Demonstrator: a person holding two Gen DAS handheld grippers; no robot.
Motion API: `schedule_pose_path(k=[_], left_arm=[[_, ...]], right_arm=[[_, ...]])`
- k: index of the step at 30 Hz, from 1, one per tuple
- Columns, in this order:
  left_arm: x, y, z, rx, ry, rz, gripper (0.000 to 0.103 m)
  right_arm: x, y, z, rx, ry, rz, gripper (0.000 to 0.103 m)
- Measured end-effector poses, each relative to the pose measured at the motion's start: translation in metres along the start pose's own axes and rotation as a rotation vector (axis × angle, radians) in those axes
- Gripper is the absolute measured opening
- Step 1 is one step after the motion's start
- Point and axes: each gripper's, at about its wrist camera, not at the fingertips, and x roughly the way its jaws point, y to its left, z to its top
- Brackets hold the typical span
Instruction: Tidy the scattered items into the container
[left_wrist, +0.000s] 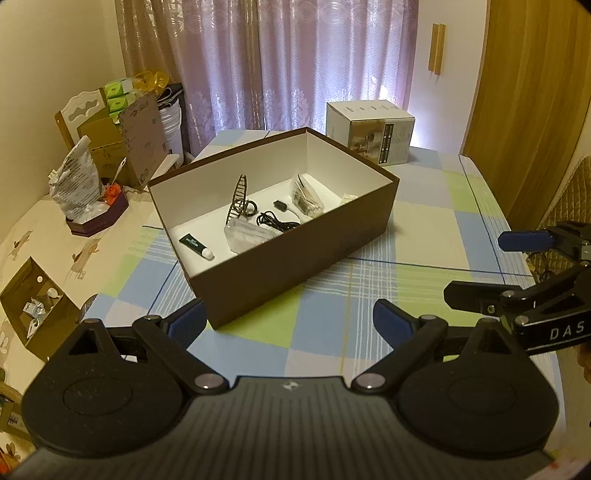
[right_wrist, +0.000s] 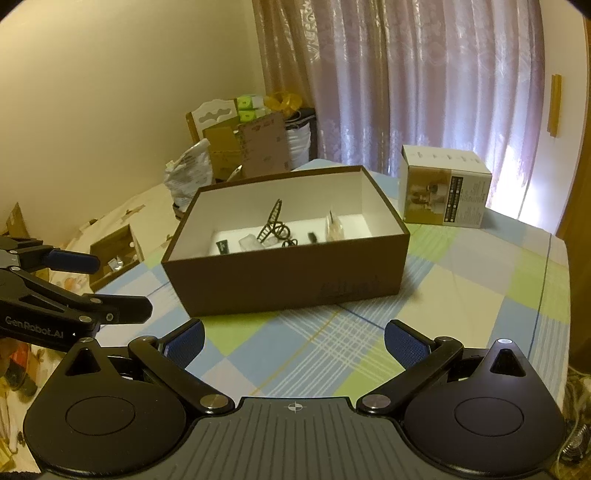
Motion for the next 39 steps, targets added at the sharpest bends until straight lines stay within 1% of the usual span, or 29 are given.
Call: schedule_pose_path(k=[11, 16, 22, 39], left_arm=[[-0.01, -0.017, -0.023, 0.012, 0.019, 0.008, 0.095], [-0.012, -0.022, -0.032, 0.014, 0.028, 0.009, 0.095], [-0.013, -0.029, -0.04, 0.018, 0.039, 0.004, 0.095], [-0.006, -0.036, -0.053, 0.016, 0.073, 0.011, 0.095]], right_arm=[[-0.019, 0.006, -0.021, -0.015, 0.0, 0.002, 0.101], [-0.023, 0.01, -0.03, -0.039, 0.005, -0.023, 0.101], [-0.028, 0.01, -0.039, -0.041, 0.009, -0.031, 0.101], [-0.029, 0.01, -0.047, -0.053, 0.025, -0.043, 0.101]])
